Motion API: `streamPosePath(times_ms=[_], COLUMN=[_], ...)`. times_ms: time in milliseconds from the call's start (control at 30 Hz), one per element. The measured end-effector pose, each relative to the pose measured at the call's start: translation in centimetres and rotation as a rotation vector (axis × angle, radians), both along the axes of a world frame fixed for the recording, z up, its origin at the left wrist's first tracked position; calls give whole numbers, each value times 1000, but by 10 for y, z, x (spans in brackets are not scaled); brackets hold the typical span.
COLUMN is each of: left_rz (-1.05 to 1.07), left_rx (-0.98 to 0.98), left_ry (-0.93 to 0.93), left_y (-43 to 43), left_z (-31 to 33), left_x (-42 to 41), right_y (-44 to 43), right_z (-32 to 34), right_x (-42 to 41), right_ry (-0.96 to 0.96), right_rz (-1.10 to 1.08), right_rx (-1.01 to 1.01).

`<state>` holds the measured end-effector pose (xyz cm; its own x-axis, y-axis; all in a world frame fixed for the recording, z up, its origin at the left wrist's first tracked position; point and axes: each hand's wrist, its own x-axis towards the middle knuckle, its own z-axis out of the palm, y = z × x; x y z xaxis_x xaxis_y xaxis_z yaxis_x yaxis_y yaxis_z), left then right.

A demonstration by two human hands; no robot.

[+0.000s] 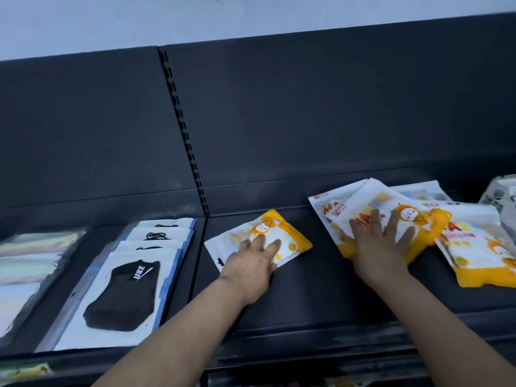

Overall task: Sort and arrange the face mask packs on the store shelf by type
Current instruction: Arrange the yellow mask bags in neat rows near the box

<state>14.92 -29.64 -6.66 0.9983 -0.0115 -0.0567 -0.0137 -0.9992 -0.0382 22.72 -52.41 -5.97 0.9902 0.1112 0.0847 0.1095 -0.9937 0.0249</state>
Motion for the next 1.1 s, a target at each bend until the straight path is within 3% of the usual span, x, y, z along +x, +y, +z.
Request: streamPosePath(times_ms=[200,400,600,733,867,967,1100], left_rz=[129,154,186,177,286,403,461], left_rx=[-97,-48,9,1,-198,-438,-675], left_ry=[72,88,48,46,-60,-263,-531], left_y=[26,22,6,6,14,33,74], left_z=[9,7,6,5,11,25,40], left_x=[30,43,41,36,27,16,-2], right_y=[-27,-26,-16,-21,-5,36,93], right_z=[0,0,-4,-3,12,14,-5], right_x=[15,7,20,17,6,-10,-40], right_ry=[81,-98,107,27,-208,-322,-186], right_rz=[-53,100,71,90,169,381,616], right_rx=[40,17,60,-38,174,175,46])
